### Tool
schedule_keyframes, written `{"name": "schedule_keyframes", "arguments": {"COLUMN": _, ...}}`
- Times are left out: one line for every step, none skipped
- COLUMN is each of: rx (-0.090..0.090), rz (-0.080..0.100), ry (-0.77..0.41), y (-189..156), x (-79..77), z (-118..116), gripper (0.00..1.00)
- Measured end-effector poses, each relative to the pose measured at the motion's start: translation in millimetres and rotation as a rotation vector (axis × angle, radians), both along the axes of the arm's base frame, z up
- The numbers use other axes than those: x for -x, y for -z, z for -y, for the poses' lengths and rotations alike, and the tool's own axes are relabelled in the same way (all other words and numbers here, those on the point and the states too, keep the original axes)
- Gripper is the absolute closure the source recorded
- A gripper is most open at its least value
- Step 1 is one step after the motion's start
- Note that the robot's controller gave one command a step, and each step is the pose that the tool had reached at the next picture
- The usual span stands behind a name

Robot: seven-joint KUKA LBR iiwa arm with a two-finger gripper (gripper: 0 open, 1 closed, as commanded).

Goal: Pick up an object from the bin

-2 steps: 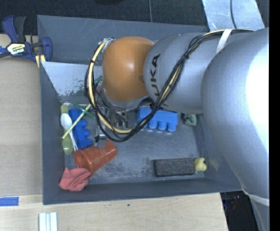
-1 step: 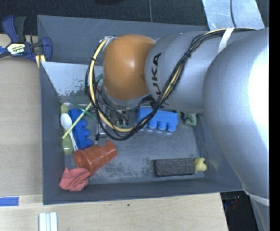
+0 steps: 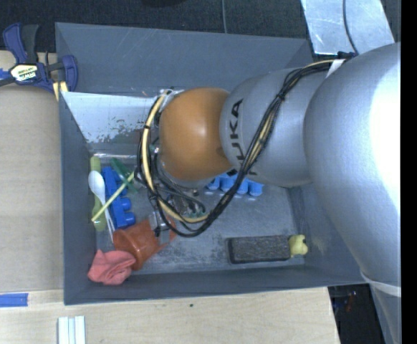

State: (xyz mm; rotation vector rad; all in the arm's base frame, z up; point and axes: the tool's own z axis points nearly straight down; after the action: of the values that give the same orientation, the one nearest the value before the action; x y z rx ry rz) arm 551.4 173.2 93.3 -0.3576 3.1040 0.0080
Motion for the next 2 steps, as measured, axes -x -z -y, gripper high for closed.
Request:
{"name": "schedule_keyframes", "arguments": {"rx": 0.003, "rz": -0.001, "ry": -0.032, "y": -14, "x": -9.1, "z": -3, "gripper": 0.00}}
{"name": "schedule_keyframes", "arguments": {"rx": 0.018, "rz": 0.012, "ry": -0.358, "y": -12, "x": 23.8, "z": -20, "gripper": 0.00}}
